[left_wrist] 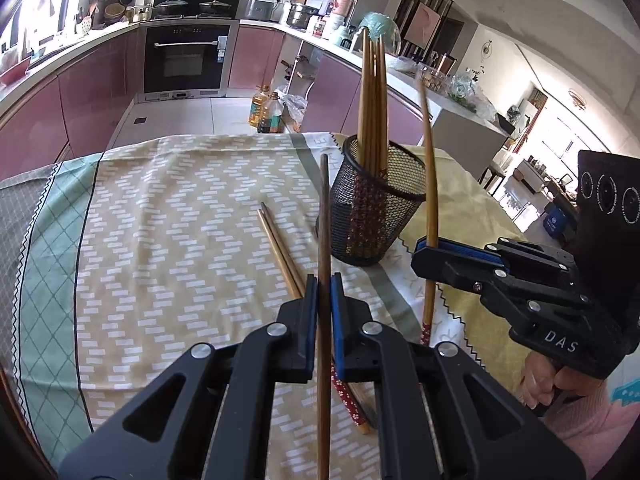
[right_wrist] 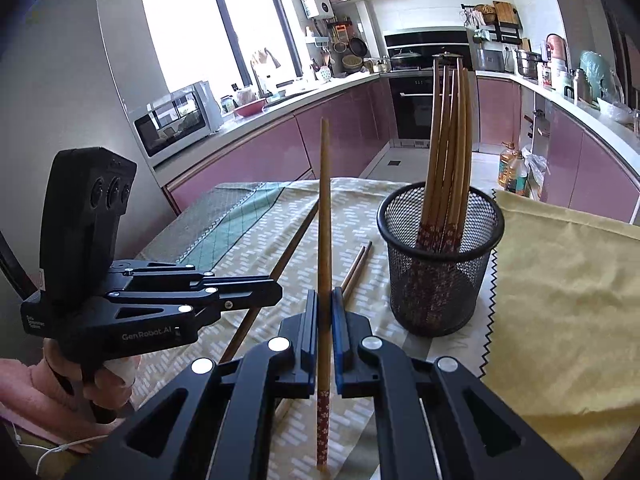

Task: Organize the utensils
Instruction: 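Lift the chopstick upright and lower it into the mesh cup, then open the right gripper and move it back to the chopsticks, then lower the right gripper onto a wooden chopstick and close it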

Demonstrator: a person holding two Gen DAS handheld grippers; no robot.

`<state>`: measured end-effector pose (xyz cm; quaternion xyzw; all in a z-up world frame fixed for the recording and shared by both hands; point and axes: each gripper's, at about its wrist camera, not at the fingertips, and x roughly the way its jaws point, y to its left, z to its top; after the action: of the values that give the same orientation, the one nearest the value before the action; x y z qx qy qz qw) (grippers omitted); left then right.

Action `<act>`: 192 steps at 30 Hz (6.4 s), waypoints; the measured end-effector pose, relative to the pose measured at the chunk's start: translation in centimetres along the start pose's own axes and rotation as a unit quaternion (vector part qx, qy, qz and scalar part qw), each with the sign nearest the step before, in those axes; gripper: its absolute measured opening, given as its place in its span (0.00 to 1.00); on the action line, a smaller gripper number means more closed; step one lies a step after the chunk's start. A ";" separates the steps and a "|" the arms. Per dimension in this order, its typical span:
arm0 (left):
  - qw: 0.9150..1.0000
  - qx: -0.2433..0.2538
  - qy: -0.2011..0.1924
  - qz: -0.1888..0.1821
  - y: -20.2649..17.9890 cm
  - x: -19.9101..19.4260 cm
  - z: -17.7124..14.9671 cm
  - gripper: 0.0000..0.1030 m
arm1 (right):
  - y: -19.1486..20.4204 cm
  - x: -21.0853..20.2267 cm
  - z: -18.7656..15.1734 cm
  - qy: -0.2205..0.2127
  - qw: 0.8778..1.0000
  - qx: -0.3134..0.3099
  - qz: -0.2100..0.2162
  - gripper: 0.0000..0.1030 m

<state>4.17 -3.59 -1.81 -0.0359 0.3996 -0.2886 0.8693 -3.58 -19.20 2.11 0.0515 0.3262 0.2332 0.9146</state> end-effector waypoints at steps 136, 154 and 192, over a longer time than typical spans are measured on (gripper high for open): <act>0.991 0.008 0.056 0.125 1.7 6.3 -2.1 0.77 | -3.2 4.8 -3.6 0.064 0.996 0.063 -0.005 0.50; 0.989 0.005 0.054 0.135 1.5 6.1 -2.6 0.65 | -3.2 5.8 -3.7 0.075 0.995 0.060 -0.008 0.50; 0.995 -0.024 0.057 0.080 3.8 5.6 -1.8 0.47 | -0.3 11.3 -1.7 0.129 0.989 0.002 -0.068 0.14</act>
<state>7.53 -3.11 -7.96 -0.0077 0.4566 -0.2098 0.8645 3.15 -14.31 -5.78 0.0008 0.4445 0.1740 0.8787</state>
